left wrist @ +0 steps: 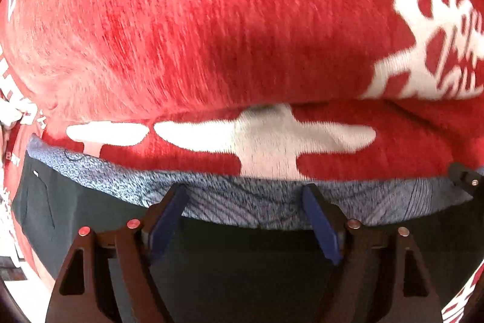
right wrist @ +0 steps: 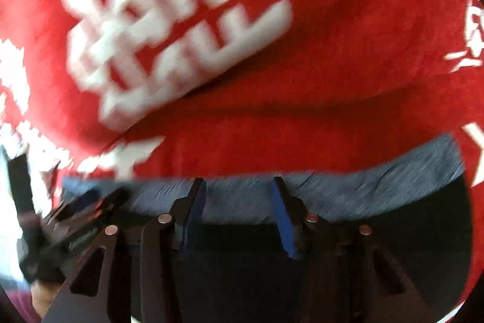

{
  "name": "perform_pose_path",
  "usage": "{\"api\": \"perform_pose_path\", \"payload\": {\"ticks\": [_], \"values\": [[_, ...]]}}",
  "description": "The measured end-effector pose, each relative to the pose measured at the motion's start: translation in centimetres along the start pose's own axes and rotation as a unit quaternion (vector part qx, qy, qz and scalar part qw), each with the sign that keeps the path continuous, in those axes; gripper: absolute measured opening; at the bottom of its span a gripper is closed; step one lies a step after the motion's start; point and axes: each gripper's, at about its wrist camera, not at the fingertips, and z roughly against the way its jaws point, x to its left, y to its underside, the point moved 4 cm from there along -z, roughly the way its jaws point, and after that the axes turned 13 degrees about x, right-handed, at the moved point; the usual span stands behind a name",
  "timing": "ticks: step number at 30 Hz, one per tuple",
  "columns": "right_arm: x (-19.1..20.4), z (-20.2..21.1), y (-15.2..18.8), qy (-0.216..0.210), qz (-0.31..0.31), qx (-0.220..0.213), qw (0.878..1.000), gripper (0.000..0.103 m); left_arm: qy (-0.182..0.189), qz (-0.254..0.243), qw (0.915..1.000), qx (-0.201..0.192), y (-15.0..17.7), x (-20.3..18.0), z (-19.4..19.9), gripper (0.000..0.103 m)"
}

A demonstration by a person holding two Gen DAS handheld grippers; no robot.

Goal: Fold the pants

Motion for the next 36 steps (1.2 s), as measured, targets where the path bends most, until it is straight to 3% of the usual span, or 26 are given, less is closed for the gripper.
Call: {"api": "perform_pose_path", "payload": {"ticks": [4,7,10,13,21,24,28,31,33,36], "values": [[-3.4,4.2,2.6,-0.120,-0.052,-0.023,0.991,0.048,0.018,-0.026,0.9995,-0.008,1.3,-0.9,2.5,0.080],[-6.2,6.2,7.6,-0.153,-0.069,-0.010,0.986,0.049,0.012,-0.067,0.9976,-0.010,4.0,-2.1,3.4,0.080],[-10.1,6.7,13.6,-0.203,-0.141,0.005,0.969,0.049,0.003,-0.097,0.9953,0.002,6.7,-3.2,2.9,0.080],[-13.2,6.4,16.9,-0.209,-0.210,-0.002,0.955,0.050,-0.003,-0.098,0.9950,0.021,8.5,-3.0,1.6,0.080],[-18.5,5.9,17.0,-0.311,-0.312,-0.066,0.895,0.052,-0.002,-0.108,0.9940,0.017,7.9,-2.5,1.3,0.085],[-18.2,5.4,16.1,-0.319,-0.313,-0.072,0.892,0.051,-0.004,-0.103,0.9945,0.017,7.9,-2.7,1.2,0.085],[-17.1,4.8,14.6,-0.307,-0.299,-0.071,0.901,0.051,-0.003,-0.096,0.9952,0.017,7.7,-2.1,0.9,0.085],[-16.5,3.9,13.4,-0.313,-0.308,-0.062,0.896,0.047,0.002,-0.095,0.9953,0.018,7.7,-1.6,0.4,0.087],[-16.6,3.7,13.0,-0.292,-0.314,-0.048,0.902,0.015,0.001,-0.095,0.9953,0.020,7.4,-1.4,0.1,0.089],[-15.6,6.0,12.8,-0.285,-0.287,-0.069,0.912,0.013,-0.003,-0.094,0.9951,0.031,7.6,-1.5,0.7,0.089]]}}
